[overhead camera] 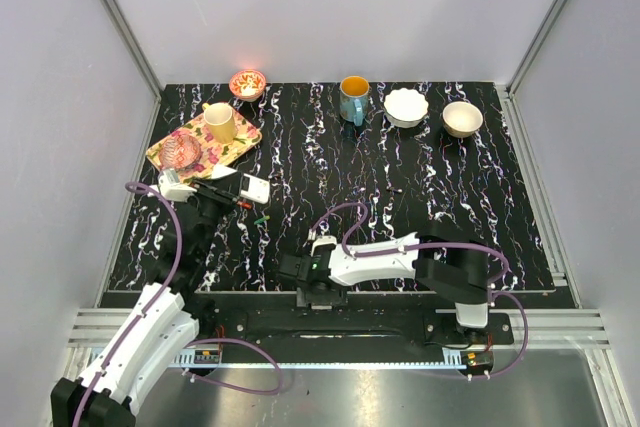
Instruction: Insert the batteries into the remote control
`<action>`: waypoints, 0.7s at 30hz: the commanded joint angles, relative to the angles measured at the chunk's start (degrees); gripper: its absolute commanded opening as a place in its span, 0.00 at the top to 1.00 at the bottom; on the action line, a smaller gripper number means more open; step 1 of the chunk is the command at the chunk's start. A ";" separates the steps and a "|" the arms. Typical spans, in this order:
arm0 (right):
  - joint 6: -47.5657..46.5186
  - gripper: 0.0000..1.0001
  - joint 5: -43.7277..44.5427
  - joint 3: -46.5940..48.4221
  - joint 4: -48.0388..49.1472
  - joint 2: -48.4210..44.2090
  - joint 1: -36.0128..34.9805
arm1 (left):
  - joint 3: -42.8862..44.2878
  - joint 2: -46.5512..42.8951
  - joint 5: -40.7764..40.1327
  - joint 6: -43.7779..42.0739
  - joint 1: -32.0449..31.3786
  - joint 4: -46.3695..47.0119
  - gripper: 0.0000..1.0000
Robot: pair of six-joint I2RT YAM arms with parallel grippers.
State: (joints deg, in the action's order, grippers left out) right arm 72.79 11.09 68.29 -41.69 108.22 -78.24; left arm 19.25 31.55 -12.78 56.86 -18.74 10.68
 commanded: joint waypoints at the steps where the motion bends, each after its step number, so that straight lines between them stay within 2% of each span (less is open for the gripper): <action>1: 0.86 0.31 1.65 1.85 -0.06 2.25 -0.07 | -0.26 -1.05 -1.02 0.27 0.20 0.57 1.00; 4: 1.30 0.33 1.39 0.71 0.38 1.73 -0.07 | -0.08 -1.23 -1.02 0.18 0.20 0.22 1.00; 12: 2.53 0.59 1.30 -2.46 2.14 -0.64 -0.07 | -0.35 -0.35 -0.50 0.71 0.20 1.19 1.00; 18: 1.30 0.69 3.32 -0.27 -1.37 -3.28 -0.34 | -0.09 -0.17 -0.41 0.97 0.20 1.54 1.00; 21: 0.60 0.71 4.99 1.93 -4.88 -6.53 -1.04 | 0.35 -0.09 -0.50 0.88 0.20 1.54 1.00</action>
State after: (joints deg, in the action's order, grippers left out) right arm 73.38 11.66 67.16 -42.11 107.46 -78.35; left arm 19.07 31.24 -12.73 57.36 -18.74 8.93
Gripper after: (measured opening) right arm 0.533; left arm 0.256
